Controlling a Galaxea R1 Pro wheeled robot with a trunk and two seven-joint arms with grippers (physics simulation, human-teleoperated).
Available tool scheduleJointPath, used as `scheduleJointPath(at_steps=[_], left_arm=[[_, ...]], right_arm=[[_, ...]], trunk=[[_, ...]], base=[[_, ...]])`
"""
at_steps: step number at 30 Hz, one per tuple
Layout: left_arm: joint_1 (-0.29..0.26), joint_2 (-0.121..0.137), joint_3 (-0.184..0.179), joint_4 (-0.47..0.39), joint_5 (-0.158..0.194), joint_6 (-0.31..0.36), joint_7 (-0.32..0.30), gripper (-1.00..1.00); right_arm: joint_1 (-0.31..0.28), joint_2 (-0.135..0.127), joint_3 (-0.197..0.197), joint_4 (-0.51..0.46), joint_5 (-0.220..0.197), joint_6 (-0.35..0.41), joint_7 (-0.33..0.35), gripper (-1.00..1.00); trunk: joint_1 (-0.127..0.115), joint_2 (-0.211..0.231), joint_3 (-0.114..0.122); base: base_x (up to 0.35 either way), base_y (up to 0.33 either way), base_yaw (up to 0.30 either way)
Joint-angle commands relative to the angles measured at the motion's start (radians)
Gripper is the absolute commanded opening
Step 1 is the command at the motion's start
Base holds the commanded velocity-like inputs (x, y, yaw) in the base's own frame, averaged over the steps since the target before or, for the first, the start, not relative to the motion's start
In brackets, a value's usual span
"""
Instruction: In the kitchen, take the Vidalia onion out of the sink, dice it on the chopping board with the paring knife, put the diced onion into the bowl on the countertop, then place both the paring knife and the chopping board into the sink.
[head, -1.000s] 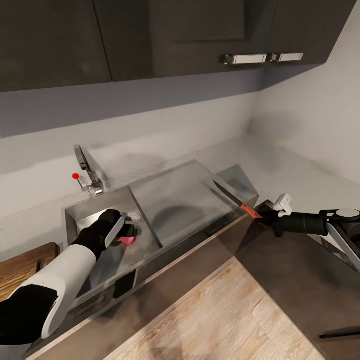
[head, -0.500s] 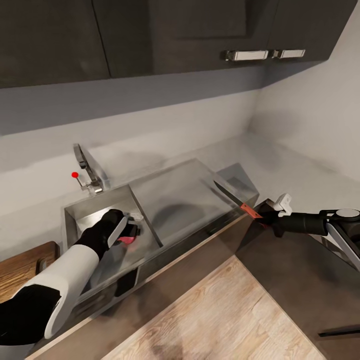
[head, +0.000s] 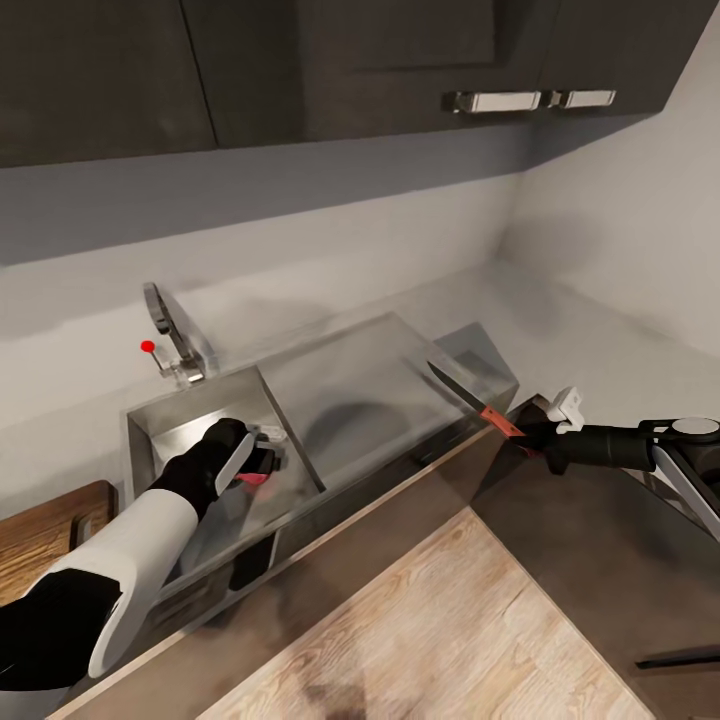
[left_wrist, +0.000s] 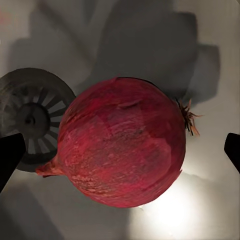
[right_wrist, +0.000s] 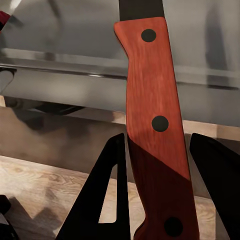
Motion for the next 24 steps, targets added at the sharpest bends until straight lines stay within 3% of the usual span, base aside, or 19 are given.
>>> scheduleJointPath(at_steps=[1,24], left_arm=[[-0.001,0.002,-0.007,-0.001,0.011,0.003,0.008,1.00],[-0.001,0.001,-0.007,-0.002,0.011,0.002,0.008,1.00]], right_arm=[[-0.001,-0.001,0.002,0.000,-0.007,0.006,-0.001,-1.00],[-0.001,-0.001,0.002,0.000,-0.006,0.006,-0.001,-1.00]], trunk=[[0.001,-0.002,-0.002],[0.001,-0.002,-0.015]], base=[[0.000,0.000,0.000],[0.000,0.000,0.000]])
